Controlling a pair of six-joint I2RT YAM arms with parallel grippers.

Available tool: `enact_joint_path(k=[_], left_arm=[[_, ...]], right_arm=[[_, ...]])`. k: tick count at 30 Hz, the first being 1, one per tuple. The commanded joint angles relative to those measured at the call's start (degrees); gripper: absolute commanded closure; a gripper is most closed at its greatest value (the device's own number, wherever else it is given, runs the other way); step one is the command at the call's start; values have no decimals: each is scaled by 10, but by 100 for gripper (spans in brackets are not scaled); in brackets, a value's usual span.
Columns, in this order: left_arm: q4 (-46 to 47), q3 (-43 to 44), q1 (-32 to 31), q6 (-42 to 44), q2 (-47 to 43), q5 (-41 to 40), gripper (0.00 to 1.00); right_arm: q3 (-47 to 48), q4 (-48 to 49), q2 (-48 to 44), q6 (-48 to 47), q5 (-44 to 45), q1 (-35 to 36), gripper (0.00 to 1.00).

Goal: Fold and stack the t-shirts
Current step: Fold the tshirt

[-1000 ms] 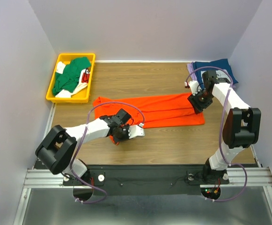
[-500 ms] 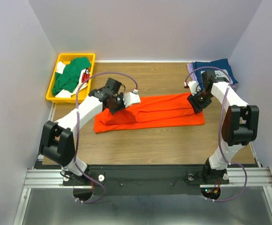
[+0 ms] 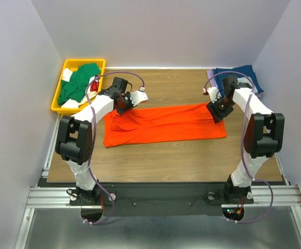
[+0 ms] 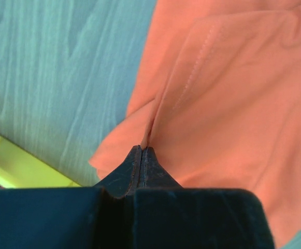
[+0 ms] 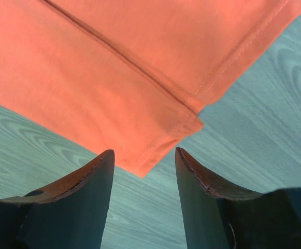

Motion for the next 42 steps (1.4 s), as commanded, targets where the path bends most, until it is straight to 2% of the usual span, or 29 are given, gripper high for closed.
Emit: enact_joint_path(k=[1,11,16,19,24,28,31,33,35,38,42], left_arm=[[48,35,9,10,-11,-12,100],[52,62,8,9,25,-13,100],[7,71,5,-12,27,-7,100],[-19,57,-4,-42,6,5,100],[-42,-12,-46,-91,-44,19,100],[-52,-65,-82,-114,-44,38,95],[-82,-77,-85,-103,-41,74,87],[-82,-79,-83,-90,-57,83,78],[-89,-61,-74,-85,-64,95,68],[-99,-25,-54,-84,-67,115,61],[-95,5,-44,-86,-60,134,59]], right_arm=[[26,16,20,6,-8,-2,44],[41,16,38,14,-28,-2,44],[35,16,32,15,-34,-2,44],[31,15,28,14,-33,-2,43],[26,16,23,10,-29,-3,43],[30,15,26,9,-32,-2,43],[33,16,29,12,-35,-2,43],[31,16,27,11,-36,-3,43],[29,16,25,12,-36,-2,43],[24,16,25,14,-43,-2,43],[24,17,29,18,-52,-2,43]])
